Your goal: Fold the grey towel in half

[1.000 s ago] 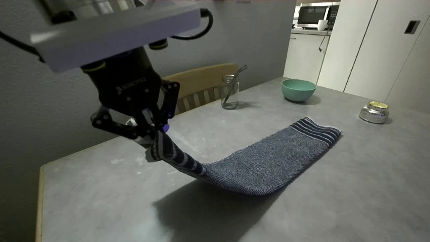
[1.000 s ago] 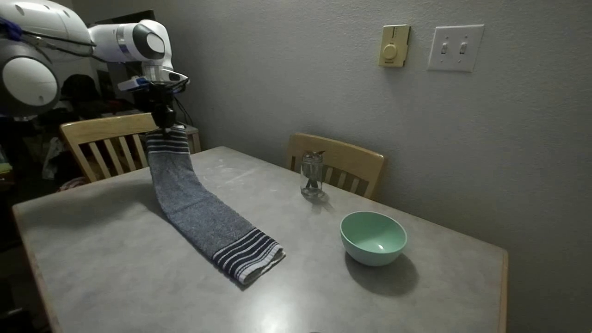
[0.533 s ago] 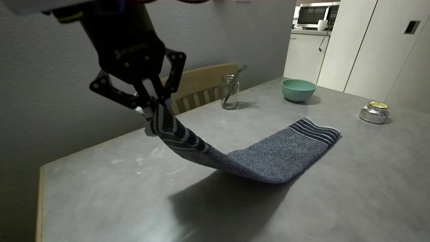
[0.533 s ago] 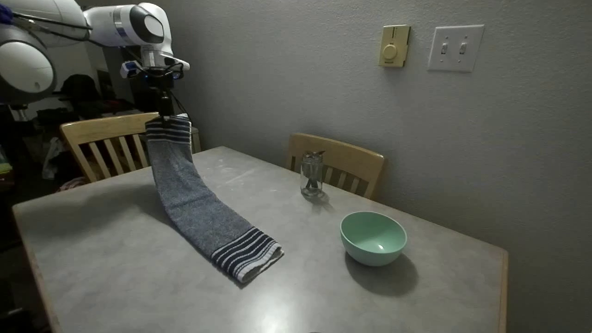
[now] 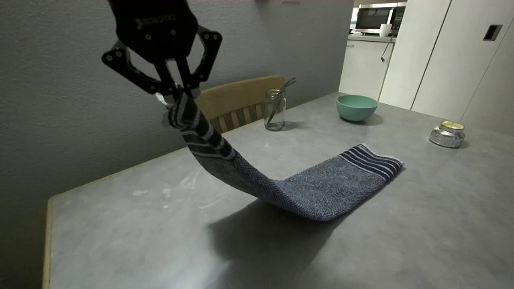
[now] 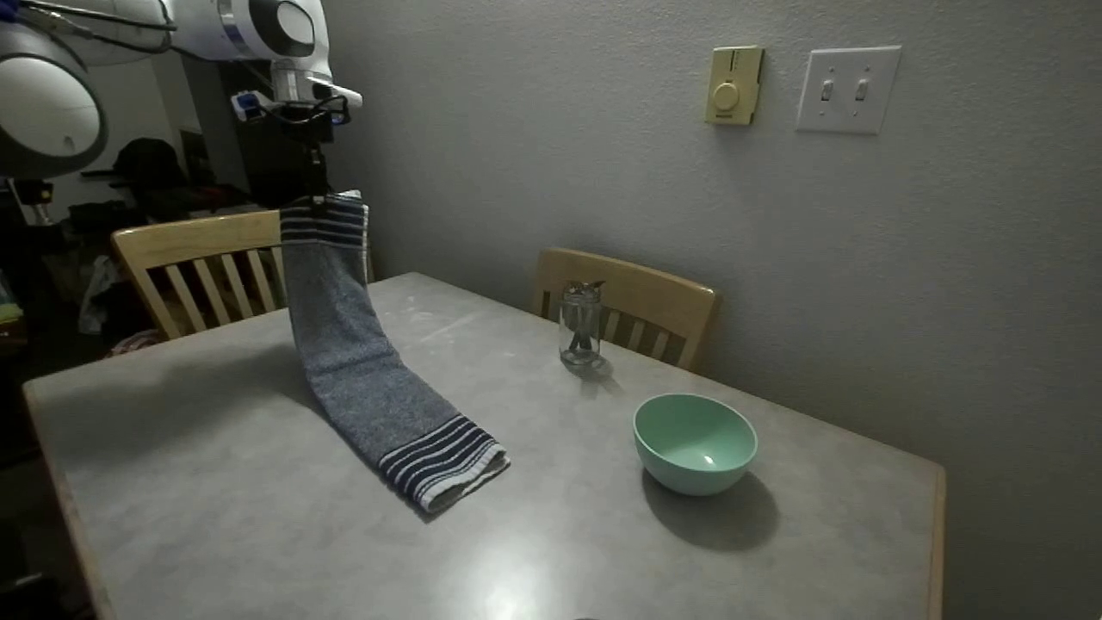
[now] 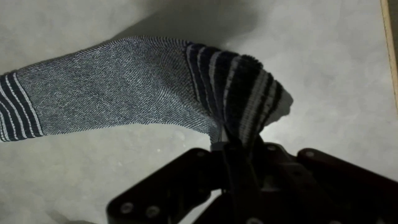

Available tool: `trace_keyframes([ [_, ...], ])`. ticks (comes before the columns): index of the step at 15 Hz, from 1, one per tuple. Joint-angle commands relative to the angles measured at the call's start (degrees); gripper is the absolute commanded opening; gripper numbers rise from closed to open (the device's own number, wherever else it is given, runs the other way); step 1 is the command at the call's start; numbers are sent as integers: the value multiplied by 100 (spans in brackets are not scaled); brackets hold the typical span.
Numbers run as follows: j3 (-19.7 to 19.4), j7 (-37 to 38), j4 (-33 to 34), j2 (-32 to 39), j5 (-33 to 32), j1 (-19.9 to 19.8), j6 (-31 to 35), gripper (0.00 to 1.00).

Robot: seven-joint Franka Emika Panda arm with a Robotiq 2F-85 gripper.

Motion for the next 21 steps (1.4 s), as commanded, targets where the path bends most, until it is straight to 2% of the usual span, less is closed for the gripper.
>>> trace_keyframes([
  [1,9,6,-62,-39,-8,-17,51,10],
  [6,15,20,-62,-39,-7,-21,74,10],
  [7,16,21,-62,-39,-6,-21,74,2],
  [8,2,60,-75,-42,-17,-25,50,2],
  [16,-59,1473,-31,-162,60,-352,-53,2],
  [21,75,1653,-60,-315,198,-685,-132,2],
])
